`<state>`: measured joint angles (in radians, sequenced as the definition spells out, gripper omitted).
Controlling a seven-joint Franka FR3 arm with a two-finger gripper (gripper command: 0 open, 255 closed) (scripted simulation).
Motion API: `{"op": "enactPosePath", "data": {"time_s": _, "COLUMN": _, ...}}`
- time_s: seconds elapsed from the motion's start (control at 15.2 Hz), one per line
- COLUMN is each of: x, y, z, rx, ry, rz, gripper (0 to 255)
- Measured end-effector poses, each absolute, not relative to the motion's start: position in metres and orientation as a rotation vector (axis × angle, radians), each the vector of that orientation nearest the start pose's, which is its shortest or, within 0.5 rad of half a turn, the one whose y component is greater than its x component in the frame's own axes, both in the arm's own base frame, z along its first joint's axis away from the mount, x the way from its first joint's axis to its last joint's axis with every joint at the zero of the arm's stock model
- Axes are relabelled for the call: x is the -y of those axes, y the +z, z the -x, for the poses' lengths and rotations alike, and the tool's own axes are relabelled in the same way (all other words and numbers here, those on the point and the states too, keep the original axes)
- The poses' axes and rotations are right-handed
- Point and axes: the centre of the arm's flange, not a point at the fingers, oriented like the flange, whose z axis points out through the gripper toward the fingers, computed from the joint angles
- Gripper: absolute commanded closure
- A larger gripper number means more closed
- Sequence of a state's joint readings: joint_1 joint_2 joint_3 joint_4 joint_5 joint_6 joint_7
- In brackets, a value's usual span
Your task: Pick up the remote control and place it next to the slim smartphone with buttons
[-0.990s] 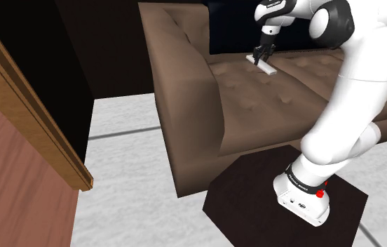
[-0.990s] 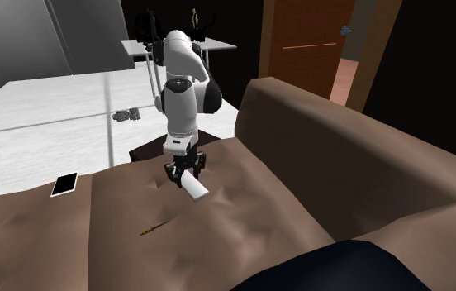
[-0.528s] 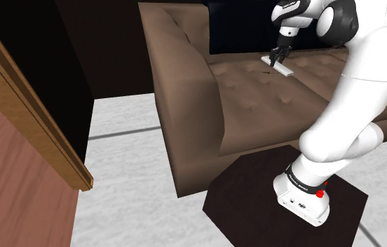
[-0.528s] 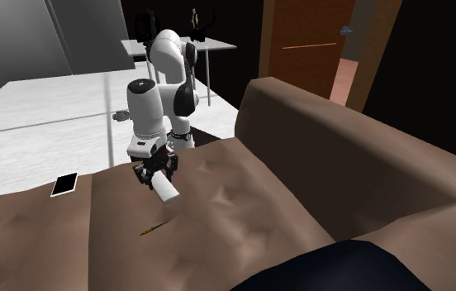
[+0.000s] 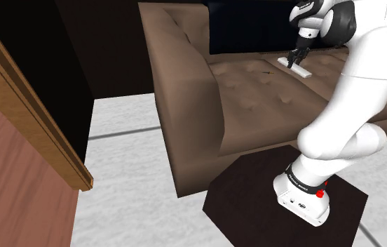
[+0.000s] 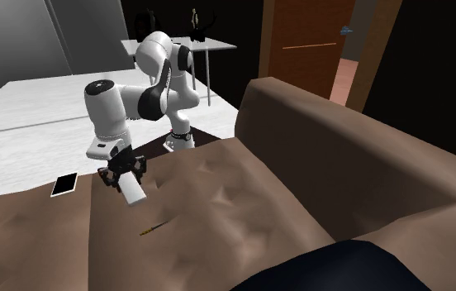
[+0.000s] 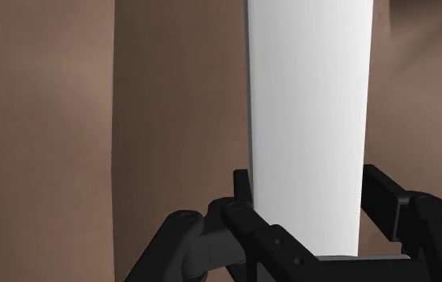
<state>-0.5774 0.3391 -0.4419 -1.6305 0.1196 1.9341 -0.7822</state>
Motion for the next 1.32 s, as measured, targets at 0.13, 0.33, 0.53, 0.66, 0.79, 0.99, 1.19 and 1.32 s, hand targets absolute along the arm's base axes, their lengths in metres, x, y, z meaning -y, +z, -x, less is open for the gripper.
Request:
{"op": "enactPosePath", "data": {"time_s": 0.13, "x": 0.55, "y": 0.441, "z": -0.353, "rx": -0.406, "ry": 0.039, "rz": 3.134, "gripper": 255}}
{"op": "enactPosePath", "data": {"time_s": 0.33, "x": 0.579, "y": 0.443, "z": -0.324, "rx": -0.406, "ry": 0.039, "rz": 3.133, "gripper": 255}}
{"op": "enactPosePath", "data": {"time_s": 0.53, "x": 0.605, "y": 0.442, "z": -0.296, "rx": -0.407, "ry": 0.04, "rz": 3.134, "gripper": 255}}
{"op": "enactPosePath", "data": {"time_s": 0.66, "x": 0.624, "y": 0.446, "z": -0.274, "rx": -0.406, "ry": 0.04, "rz": 3.133, "gripper": 255}}
{"op": "enactPosePath", "data": {"time_s": 0.79, "x": 0.642, "y": 0.444, "z": -0.256, "rx": -0.407, "ry": 0.04, "rz": 3.134, "gripper": 255}}
{"op": "enactPosePath", "data": {"time_s": 0.99, "x": 0.669, "y": 0.446, "z": -0.228, "rx": -0.406, "ry": 0.04, "rz": 3.134, "gripper": 255}}
{"op": "enactPosePath", "data": {"time_s": 1.19, "x": 0.697, "y": 0.446, "z": -0.2, "rx": -0.406, "ry": 0.039, "rz": 3.134, "gripper": 255}}
{"op": "enactPosePath", "data": {"time_s": 1.32, "x": 0.706, "y": 0.445, "z": -0.19, "rx": -0.406, "ry": 0.04, "rz": 3.133, "gripper": 255}}
